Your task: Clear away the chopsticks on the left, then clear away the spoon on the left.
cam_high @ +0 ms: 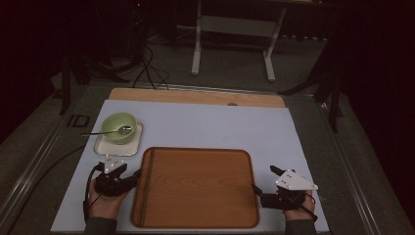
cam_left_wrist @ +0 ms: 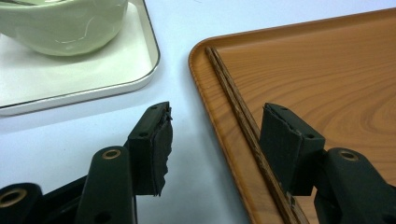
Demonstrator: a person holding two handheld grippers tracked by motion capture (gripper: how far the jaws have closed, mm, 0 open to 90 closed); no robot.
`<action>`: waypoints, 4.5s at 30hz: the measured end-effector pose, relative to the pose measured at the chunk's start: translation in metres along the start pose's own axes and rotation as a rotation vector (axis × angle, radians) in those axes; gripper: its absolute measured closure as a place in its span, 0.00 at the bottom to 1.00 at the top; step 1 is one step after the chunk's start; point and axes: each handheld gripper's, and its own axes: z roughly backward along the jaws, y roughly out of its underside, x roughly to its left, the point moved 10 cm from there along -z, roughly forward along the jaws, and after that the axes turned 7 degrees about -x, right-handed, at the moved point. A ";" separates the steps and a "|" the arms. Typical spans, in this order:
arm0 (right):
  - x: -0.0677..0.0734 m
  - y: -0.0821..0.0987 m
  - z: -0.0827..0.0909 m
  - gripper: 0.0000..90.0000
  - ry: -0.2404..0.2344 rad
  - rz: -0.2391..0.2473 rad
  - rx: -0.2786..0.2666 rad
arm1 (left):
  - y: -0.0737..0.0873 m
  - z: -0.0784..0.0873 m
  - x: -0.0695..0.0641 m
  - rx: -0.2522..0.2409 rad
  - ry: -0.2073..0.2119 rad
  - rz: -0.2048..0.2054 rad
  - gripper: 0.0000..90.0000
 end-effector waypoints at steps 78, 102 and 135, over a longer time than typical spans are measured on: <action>0.001 -0.001 -0.003 0.15 -0.010 -0.001 0.003 | -0.064 -0.049 0.155 -0.069 -0.257 0.289 0.60; 0.003 0.001 -0.004 0.15 -0.009 0.025 0.019 | -0.060 -0.053 0.149 -0.069 -0.219 0.324 0.74; 0.004 0.001 -0.004 0.15 -0.016 0.028 0.022 | -0.104 -0.023 0.117 -0.230 -0.098 0.210 0.98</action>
